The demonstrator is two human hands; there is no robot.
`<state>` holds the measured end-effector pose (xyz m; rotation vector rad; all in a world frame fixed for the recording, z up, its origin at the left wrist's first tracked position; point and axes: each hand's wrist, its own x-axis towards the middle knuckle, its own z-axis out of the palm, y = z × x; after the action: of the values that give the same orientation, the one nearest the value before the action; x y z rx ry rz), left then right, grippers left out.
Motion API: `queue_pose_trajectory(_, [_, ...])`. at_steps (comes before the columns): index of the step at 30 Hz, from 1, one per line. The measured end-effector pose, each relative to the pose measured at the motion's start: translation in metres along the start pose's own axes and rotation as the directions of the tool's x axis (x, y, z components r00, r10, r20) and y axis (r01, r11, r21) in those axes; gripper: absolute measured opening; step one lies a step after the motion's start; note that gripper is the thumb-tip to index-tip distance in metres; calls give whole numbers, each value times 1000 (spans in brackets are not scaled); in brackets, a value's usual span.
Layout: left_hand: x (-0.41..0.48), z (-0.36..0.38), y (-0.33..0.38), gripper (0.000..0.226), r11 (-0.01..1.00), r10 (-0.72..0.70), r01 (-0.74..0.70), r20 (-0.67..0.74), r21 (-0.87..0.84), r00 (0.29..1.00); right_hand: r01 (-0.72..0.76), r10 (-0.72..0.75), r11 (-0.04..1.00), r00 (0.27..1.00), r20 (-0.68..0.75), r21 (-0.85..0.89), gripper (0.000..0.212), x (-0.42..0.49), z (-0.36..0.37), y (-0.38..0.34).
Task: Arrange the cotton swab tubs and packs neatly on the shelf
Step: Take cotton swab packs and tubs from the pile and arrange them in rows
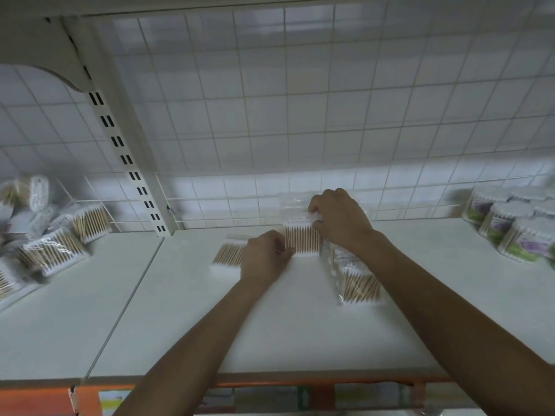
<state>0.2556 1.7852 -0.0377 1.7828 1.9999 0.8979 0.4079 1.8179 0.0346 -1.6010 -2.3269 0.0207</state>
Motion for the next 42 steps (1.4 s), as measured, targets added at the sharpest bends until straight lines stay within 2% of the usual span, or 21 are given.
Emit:
queue_pose_trajectory(6, [0,3,1,19,999,17,-17,12,38,1000,-15,15,1000,1000,-6,-10,20,1,2,0])
queue_pose_trajectory(10, [-1,-1,2,31,998,19,-20,13,54,1000,-13,12,999,1000,-14,-40,25,0,-1,-3])
queue_pose_trajectory(14, [-6,-18,-2,33,985,118,-103,-102,142,988,67,-67,998,992,-105,-4,27,-7,-4,-19])
queue_pose_trajectory(16, [-7,-29,-9,34,968,129,-91,-155,234,979,124,-114,990,982,-147,63,24,-12,-1,-34])
queue_pose_trajectory(19, [-8,-44,-25,43,942,11,44,-162,332,987,180,-161,968,980,-121,176,21,-16,11,-58])
queue_pose_trajectory(21, [-10,-51,-32,45,905,-137,165,-99,393,986,164,-159,950,986,-40,264,20,-17,21,-71])
queue_pose_trajectory(23, [-14,-56,-36,40,879,-264,255,-35,403,964,149,-166,947,985,38,283,21,-19,35,-81])
queue_pose_trajectory(25, [-18,-57,-41,42,893,-283,274,-27,356,959,141,-173,954,980,102,264,24,-21,51,-86])
queue_pose_trajectory(28, [-23,-57,-48,55,931,-225,239,-82,276,971,85,-127,958,982,140,273,30,-22,64,-89])
queue_pose_trajectory(31, [-26,-63,-50,63,960,-280,280,-80,-19,957,21,-62,947,991,118,322,35,-22,66,-92])
queue_pose_trajectory(33, [-28,-67,-50,57,935,-303,283,-68,-213,951,-18,-17,927,996,91,375,39,-20,65,-94])
queue_pose_trajectory(36, [-30,-68,-50,36,910,-234,179,-108,-375,966,-69,45,894,997,65,442,48,-16,64,-95])
queue_pose_trajectory(38, [-31,-69,-48,32,858,-221,133,-122,-497,968,-73,63,887,997,36,457,50,-14,61,-94])
queue_pose_trajectory(42, [-30,-71,-45,31,773,-196,95,-93,-627,976,-40,62,855,998,-25,518,38,-14,47,-88])
